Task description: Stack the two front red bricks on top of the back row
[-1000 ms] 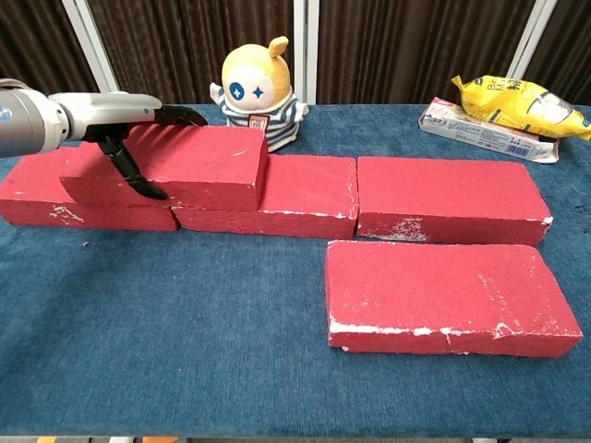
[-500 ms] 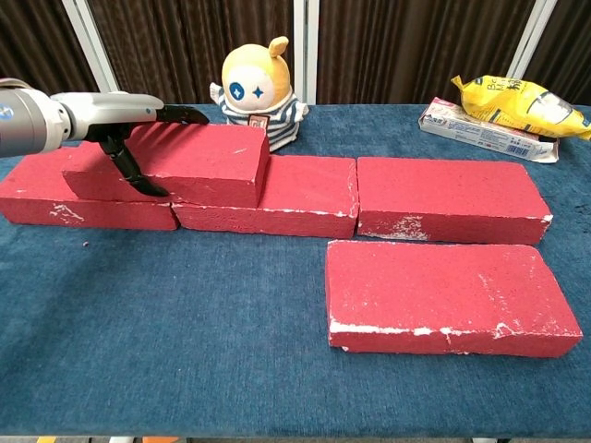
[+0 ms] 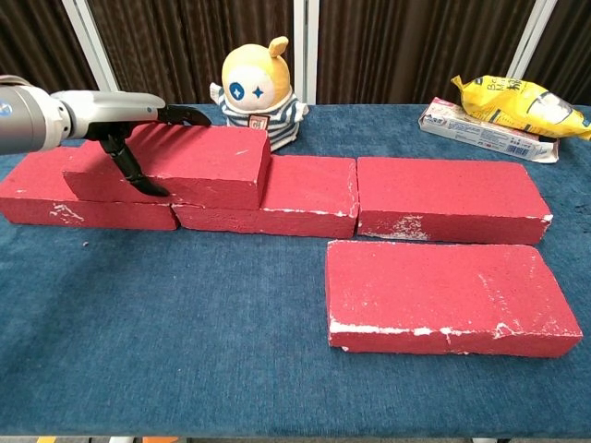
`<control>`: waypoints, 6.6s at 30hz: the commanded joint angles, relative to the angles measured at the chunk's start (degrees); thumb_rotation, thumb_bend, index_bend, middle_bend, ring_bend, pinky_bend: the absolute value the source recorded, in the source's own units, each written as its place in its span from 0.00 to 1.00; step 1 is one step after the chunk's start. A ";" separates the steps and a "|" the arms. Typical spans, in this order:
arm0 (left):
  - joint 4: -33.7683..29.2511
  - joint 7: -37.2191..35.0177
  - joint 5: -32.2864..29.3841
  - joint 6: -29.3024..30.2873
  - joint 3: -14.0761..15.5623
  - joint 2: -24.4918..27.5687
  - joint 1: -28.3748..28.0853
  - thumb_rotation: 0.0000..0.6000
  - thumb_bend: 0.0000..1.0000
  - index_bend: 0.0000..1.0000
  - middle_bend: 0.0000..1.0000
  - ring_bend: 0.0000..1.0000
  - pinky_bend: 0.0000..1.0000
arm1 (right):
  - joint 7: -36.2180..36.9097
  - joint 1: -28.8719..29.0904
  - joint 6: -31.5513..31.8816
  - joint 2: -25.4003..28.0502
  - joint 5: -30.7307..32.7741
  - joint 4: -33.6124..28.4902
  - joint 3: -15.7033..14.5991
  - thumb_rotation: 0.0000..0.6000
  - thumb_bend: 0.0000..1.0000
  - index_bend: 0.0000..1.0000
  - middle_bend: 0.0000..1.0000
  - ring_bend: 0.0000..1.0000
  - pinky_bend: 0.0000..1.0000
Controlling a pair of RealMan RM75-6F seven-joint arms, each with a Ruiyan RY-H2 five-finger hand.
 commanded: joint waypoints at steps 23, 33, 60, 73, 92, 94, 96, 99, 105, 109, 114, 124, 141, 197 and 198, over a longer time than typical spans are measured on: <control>-2.24 0.45 -1.45 -0.52 0.11 1.95 -0.58 1.00 0.16 0.00 0.00 0.00 0.00 | 0.19 -0.06 -0.26 -0.34 0.58 0.60 0.21 1.00 0.00 0.00 0.00 0.00 0.00; -4.80 -0.07 -0.93 0.58 -0.38 3.88 -0.28 1.00 0.15 0.00 0.00 0.00 0.00 | 0.38 -0.23 0.01 0.02 0.54 0.57 0.26 1.00 0.00 0.00 0.00 0.00 0.00; -23.56 1.90 8.25 29.55 8.98 20.72 22.02 1.00 0.09 0.00 0.00 0.00 0.00 | -12.07 16.50 -29.37 11.73 -1.73 -23.28 -2.87 1.00 0.00 0.00 0.00 0.00 0.00; -18.15 1.73 14.35 40.80 11.60 16.49 32.54 1.00 0.09 0.00 0.00 0.00 0.00 | -28.47 26.53 -39.93 -2.30 15.21 -21.35 -1.19 1.00 0.00 0.00 0.00 0.00 0.00; -14.91 -2.36 17.34 39.82 10.31 16.15 35.60 1.00 0.06 0.00 0.00 0.00 0.00 | -35.96 30.34 -34.81 -12.91 27.80 -17.61 -2.29 1.00 0.00 0.00 0.00 0.00 0.00; -14.77 -2.72 17.67 39.66 10.14 16.08 35.75 1.00 0.06 0.00 0.00 0.00 0.00 | -35.59 30.63 -34.88 -13.22 28.79 -17.30 -2.48 1.00 0.00 0.00 0.00 0.00 0.00; -14.06 -2.99 18.51 40.19 9.89 15.72 35.97 1.00 0.06 0.00 0.00 0.00 0.00 | -35.14 30.80 -34.66 -13.59 29.32 -16.87 -2.58 1.00 0.00 0.00 0.00 0.00 0.00; -12.75 -3.78 19.72 41.44 9.48 14.81 36.52 1.00 0.06 0.00 0.00 0.00 0.00 | -34.01 30.73 -34.17 -14.12 29.19 -16.19 -2.75 1.00 0.00 0.00 0.00 0.00 0.00; -11.44 -5.06 21.24 42.57 9.02 13.85 37.30 1.00 0.06 0.00 0.00 0.00 0.00 | -31.70 30.49 -33.89 -14.61 28.03 -15.01 -3.46 1.00 0.00 0.00 0.00 0.00 0.00; -11.43 -5.23 21.67 42.51 8.83 13.87 37.54 1.00 0.06 0.00 0.00 0.00 0.00 | -30.40 30.51 -34.12 -14.65 27.55 -14.53 -3.80 1.00 0.00 0.00 0.00 0.00 0.00; -11.66 -5.20 21.70 41.88 8.57 14.01 37.65 1.00 0.06 0.00 0.00 0.00 0.00 | -29.74 30.61 -33.76 -14.79 26.53 -14.16 -4.12 1.00 0.00 0.00 0.00 0.00 0.00; -11.01 -5.88 21.94 41.17 8.22 13.65 38.02 1.00 0.06 0.00 0.00 0.00 0.00 | -29.09 31.26 -33.98 -14.20 26.30 -14.49 -4.32 1.00 0.06 0.00 0.06 0.08 0.17; -12.77 -7.62 23.12 41.17 7.73 14.93 38.58 1.00 0.06 0.00 0.00 0.00 0.00 | -24.10 33.45 -32.28 -3.01 23.78 -25.07 1.14 1.00 0.07 0.00 0.10 0.10 0.20; -12.25 -9.94 24.94 40.19 7.66 14.77 38.94 1.00 0.06 0.00 0.00 0.00 0.00 | -15.75 55.44 -49.86 -15.57 37.91 6.60 4.72 1.00 0.07 0.00 0.06 0.08 0.11; -12.20 -9.97 24.95 40.11 7.69 14.75 38.92 1.00 0.06 0.00 0.00 0.00 0.00 | -15.77 55.54 -49.98 -15.68 38.12 6.71 4.63 1.00 0.07 0.00 0.06 0.08 0.11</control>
